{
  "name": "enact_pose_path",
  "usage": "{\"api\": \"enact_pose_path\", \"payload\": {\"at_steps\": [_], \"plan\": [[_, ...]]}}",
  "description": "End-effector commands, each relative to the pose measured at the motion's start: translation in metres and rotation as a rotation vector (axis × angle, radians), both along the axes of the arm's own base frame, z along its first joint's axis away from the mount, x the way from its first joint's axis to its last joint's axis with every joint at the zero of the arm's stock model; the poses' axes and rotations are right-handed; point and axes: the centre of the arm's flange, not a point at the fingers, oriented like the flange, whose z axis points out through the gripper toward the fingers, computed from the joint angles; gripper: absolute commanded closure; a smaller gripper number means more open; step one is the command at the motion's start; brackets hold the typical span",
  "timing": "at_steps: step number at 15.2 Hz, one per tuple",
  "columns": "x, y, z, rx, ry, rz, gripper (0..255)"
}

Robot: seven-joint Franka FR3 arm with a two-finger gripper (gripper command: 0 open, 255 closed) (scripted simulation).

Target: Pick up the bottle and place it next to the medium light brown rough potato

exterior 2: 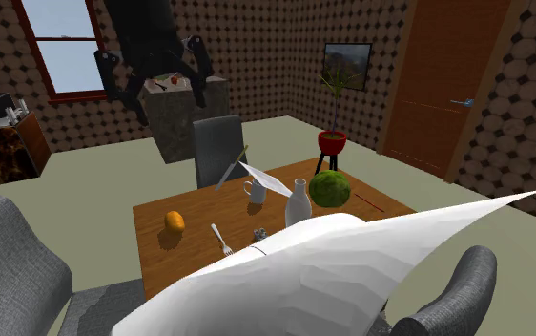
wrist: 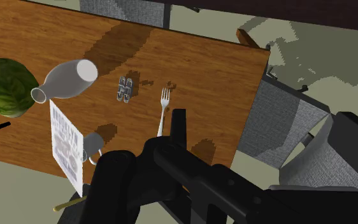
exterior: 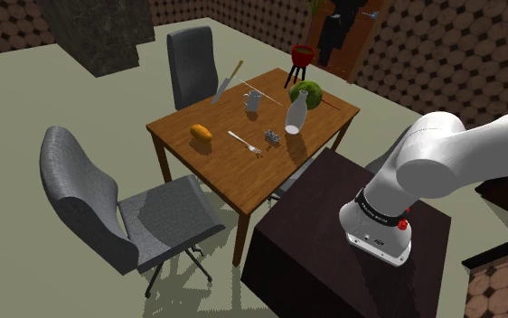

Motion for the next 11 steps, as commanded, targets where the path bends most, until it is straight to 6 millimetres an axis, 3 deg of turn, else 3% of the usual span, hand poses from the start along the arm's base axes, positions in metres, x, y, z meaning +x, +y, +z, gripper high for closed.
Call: {"api": "enact_pose_path", "payload": {"at_steps": [1, 11], "plan": [[0.0, 0.0, 0.0, 0.0, 0.0, 0.0, 0], [0.05, -0.103, -0.071, 0.028, -0.008, -0.017, 0]]}}
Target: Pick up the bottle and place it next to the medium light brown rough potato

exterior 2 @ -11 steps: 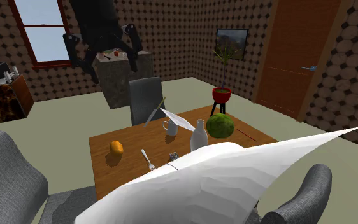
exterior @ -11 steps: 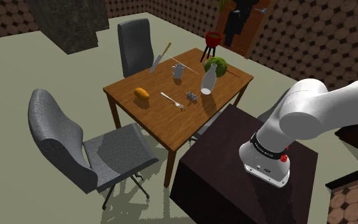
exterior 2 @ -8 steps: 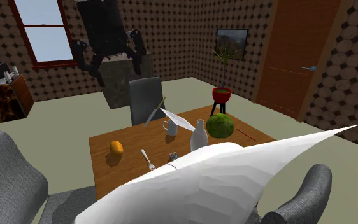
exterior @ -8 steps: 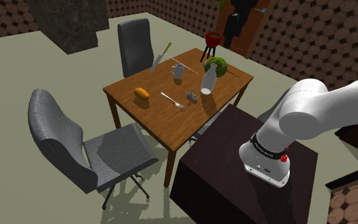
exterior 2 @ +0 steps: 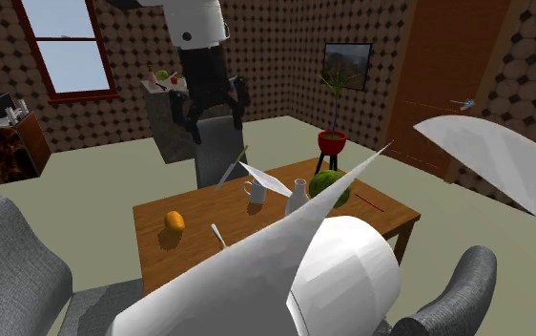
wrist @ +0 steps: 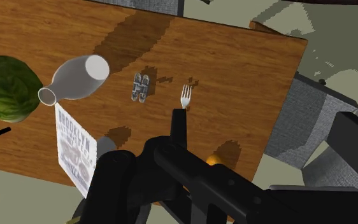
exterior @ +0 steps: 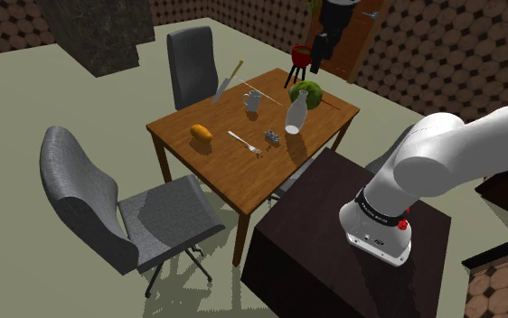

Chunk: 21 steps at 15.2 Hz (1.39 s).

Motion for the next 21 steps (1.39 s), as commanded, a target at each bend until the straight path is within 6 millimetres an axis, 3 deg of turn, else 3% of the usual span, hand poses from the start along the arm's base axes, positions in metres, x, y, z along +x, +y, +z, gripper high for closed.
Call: {"api": "enact_pose_path", "payload": {"at_steps": [1, 21], "plan": [[0.008, -0.02, -0.014, 0.005, -0.003, -0.003, 0], [0.104, -0.221, -0.164, 0.06, -0.018, -0.038, 0]]}}
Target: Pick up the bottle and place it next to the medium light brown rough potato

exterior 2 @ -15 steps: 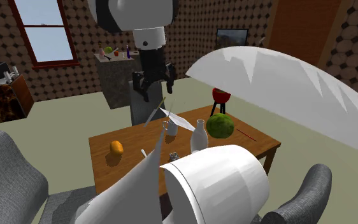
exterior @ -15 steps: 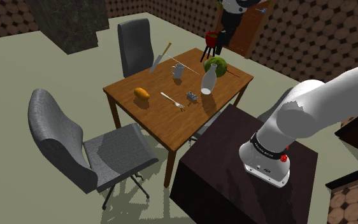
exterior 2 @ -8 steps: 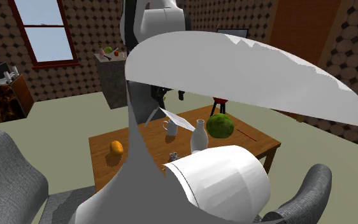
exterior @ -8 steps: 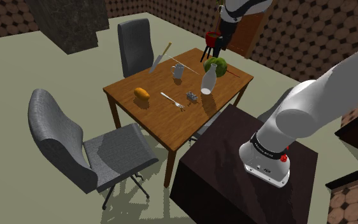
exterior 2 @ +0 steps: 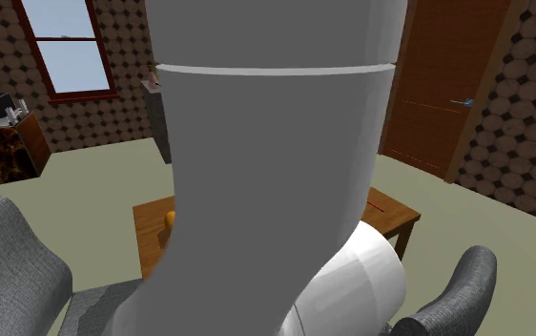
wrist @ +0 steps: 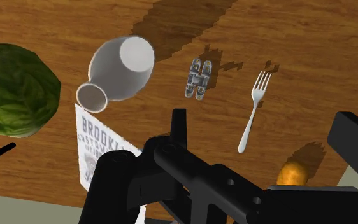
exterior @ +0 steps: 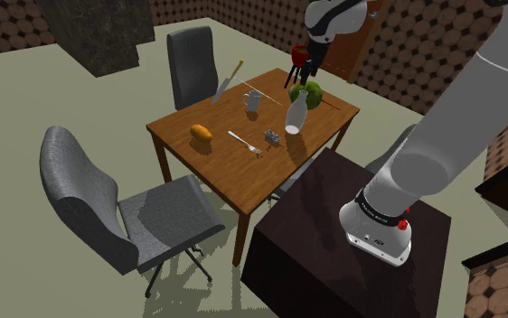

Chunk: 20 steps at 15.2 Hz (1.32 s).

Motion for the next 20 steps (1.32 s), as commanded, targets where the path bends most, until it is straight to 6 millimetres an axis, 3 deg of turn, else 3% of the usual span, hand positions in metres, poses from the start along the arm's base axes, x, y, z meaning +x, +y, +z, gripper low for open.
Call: {"api": "enact_pose_path", "payload": {"at_steps": [1, 17, 20], "plan": [[0.01, -0.021, -0.016, 0.005, -0.002, -0.003, 0], [0.083, -0.178, -0.143, 0.049, -0.015, -0.031, 0], [0.084, -0.181, -0.156, 0.049, -0.015, -0.031, 0]]}}
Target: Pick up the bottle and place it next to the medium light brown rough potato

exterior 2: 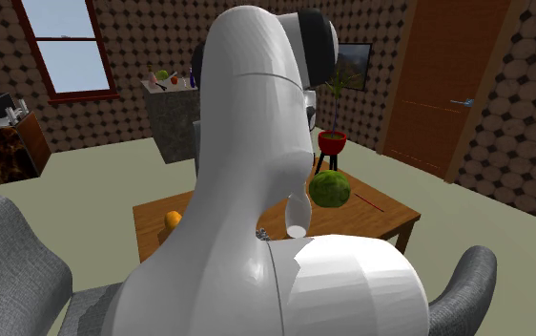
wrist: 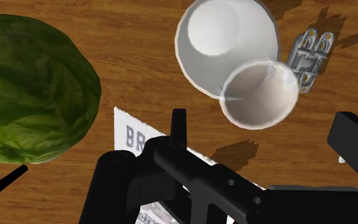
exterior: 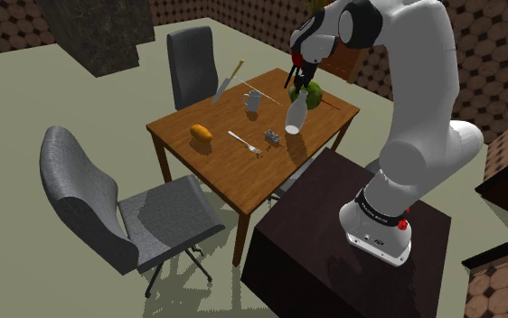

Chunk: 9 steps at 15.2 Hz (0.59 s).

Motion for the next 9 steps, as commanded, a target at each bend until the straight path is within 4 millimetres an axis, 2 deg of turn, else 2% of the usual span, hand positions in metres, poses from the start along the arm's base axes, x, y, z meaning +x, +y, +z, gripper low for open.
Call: {"api": "enact_pose_path", "payload": {"at_steps": [1, 5, 9], "plan": [[0.001, -0.002, -0.01, 0.001, -0.001, 0.0, 0], [0.002, -0.002, -0.034, 0.001, -0.001, 0.0, 0], [0.002, -0.002, -0.034, 0.001, -0.001, 0.0, 0]]}}
